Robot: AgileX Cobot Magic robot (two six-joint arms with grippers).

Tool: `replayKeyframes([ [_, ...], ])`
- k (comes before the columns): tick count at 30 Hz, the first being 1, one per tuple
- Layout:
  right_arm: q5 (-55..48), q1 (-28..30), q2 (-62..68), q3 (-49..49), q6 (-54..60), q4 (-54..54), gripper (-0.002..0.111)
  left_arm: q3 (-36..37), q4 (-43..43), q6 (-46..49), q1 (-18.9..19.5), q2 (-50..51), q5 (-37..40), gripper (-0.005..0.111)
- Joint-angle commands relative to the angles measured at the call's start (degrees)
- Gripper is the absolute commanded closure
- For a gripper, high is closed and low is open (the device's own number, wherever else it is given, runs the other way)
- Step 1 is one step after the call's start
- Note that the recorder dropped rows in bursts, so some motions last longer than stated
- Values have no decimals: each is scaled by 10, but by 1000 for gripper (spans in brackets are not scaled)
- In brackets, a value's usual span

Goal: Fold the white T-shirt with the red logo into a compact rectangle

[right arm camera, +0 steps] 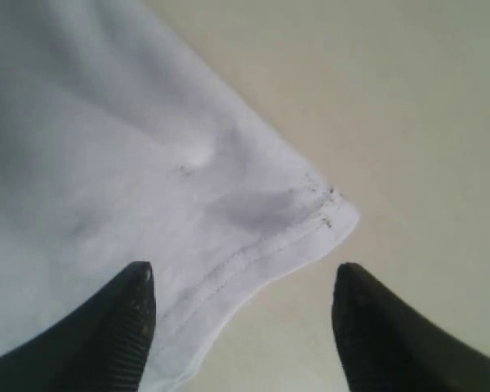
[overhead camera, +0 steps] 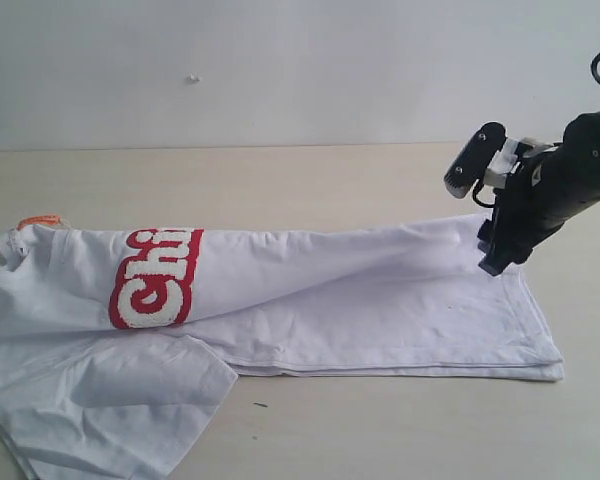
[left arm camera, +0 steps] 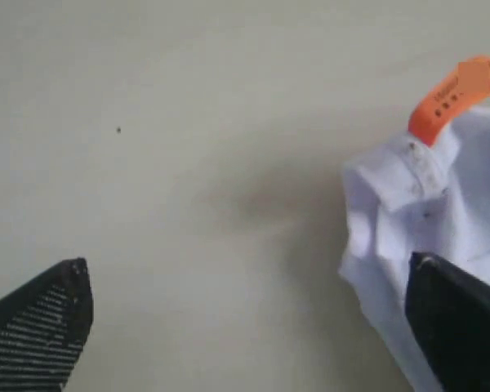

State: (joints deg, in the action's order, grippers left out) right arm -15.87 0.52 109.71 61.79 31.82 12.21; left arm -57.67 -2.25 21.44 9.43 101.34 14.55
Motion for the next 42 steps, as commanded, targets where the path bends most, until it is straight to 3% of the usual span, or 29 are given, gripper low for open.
replayKeyframes([
  [1,-7,1,-39,4,-4,-21,67,1,40,-7,7,-19,82,3],
  [6,-42,1,-75,4,-5,-93,97,1,87,-5,8,-32,178,20],
  [7,-53,1,-79,4,-5,-116,102,1,103,-5,8,-35,194,28],
  [8,-79,1,-86,4,4,-150,108,1,116,-5,8,-44,222,45],
  [14,-175,1,-89,4,100,-240,108,9,124,-5,8,-77,307,92],
  [16,-194,1,-89,4,108,-270,108,44,127,3,8,-95,307,107],
  [24,-240,1,-89,4,137,-327,108,204,225,21,8,-218,217,107],
  [29,-249,1,-89,4,153,-344,108,245,264,19,8,-226,189,105],
  [31,-249,1,-89,4,157,-345,108,255,308,36,8,-226,189,95],
  [34,-248,1,-89,4,156,-347,108,272,343,55,8,-226,193,58],
  [35,-248,1,-89,4,158,-347,108,275,346,55,8,-226,195,54],
  [40,-249,1,-89,4,157,-347,108,281,400,77,8,-187,220,56],
  [42,-249,1,-90,4,157,-347,108,281,411,93,8,-160,224,52],
])
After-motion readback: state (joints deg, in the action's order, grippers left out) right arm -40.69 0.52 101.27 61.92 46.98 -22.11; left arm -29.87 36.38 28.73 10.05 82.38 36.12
